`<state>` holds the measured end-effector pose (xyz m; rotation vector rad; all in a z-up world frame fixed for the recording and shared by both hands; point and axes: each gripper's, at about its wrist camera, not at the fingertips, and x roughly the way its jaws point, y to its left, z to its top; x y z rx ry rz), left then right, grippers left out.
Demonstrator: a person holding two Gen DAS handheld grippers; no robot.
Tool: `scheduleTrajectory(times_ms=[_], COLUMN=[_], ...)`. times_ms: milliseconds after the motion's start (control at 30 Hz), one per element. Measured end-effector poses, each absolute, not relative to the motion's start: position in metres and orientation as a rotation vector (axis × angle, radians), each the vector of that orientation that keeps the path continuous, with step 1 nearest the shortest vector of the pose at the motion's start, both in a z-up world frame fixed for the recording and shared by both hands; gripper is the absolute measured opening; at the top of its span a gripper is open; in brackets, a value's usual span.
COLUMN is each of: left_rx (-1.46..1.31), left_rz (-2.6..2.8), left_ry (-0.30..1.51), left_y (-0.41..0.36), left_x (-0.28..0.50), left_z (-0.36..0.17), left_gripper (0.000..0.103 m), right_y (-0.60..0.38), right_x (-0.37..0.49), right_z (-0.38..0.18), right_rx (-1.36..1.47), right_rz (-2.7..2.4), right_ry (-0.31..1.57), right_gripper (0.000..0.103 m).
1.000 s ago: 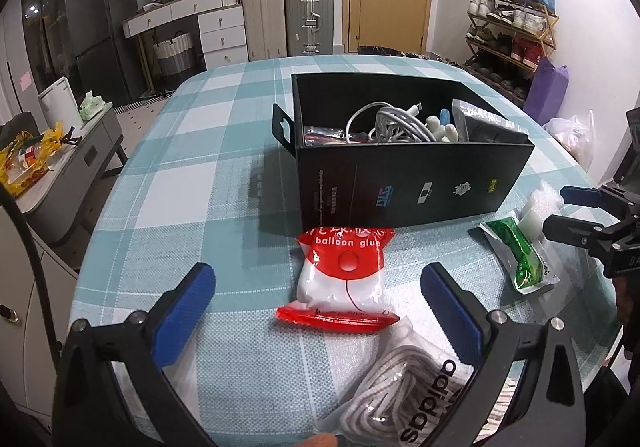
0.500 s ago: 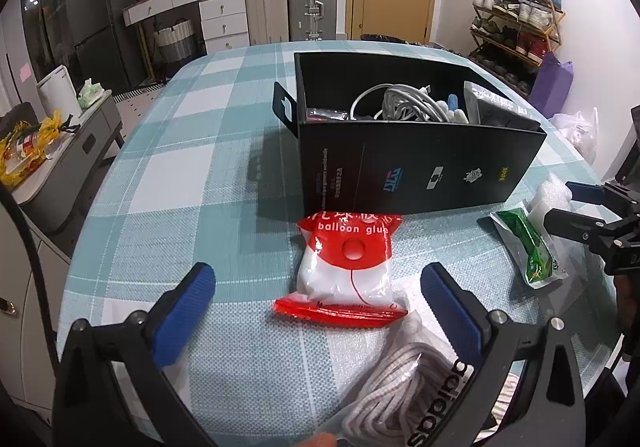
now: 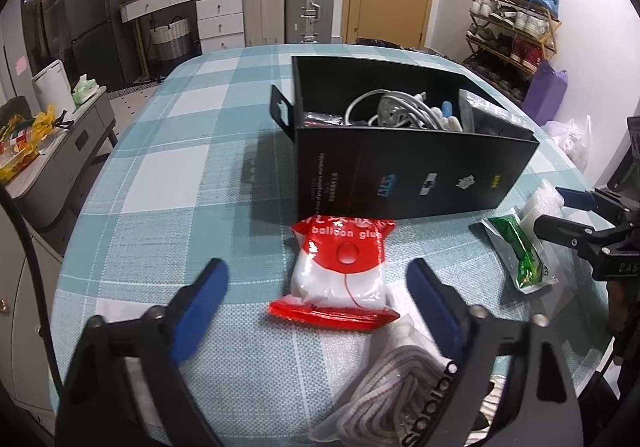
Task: Organize soft objects
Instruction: 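Close the right gripper on the white foam piece while the left gripper approaches the red-and-white packet, then grasp the red-and-white balloon glue packet with the left gripper while the right gripper lifts the foam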
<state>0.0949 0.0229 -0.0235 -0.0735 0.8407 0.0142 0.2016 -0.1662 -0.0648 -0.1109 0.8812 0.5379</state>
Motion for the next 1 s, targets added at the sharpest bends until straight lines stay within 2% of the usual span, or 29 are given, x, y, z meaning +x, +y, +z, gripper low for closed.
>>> scheduleTrajectory(times_ms=[67, 133, 333, 1000], left_rx=[-0.068, -0.067, -0.062, -0.062], left_rz=[0.004, -0.006, -0.024, -0.054], left_ry=[0.843, 0.853, 0.850, 0.742], left_y=[0.021, 0.020, 0.018, 0.018], left_x=[0.095, 0.095, 0.093, 0.078], left_z=[-0.024, -0.025, -0.025, 0.008], left_gripper=[0.076, 0.063, 0.052, 0.051], right_y=[-0.166, -0.166, -0.165, -0.161], right_x=[0.201, 0.200, 0.196, 0.176], right_z=[-0.062, -0.060, -0.055, -0.034], right_rx=[-0.115, -0.117, -0.116, -0.108], right_rz=[0.539, 0.541, 0.554, 0.637], right_ry=[0.867, 0.860, 0.837, 0.736], right_gripper=[0.091, 0.091, 0.091, 0.091])
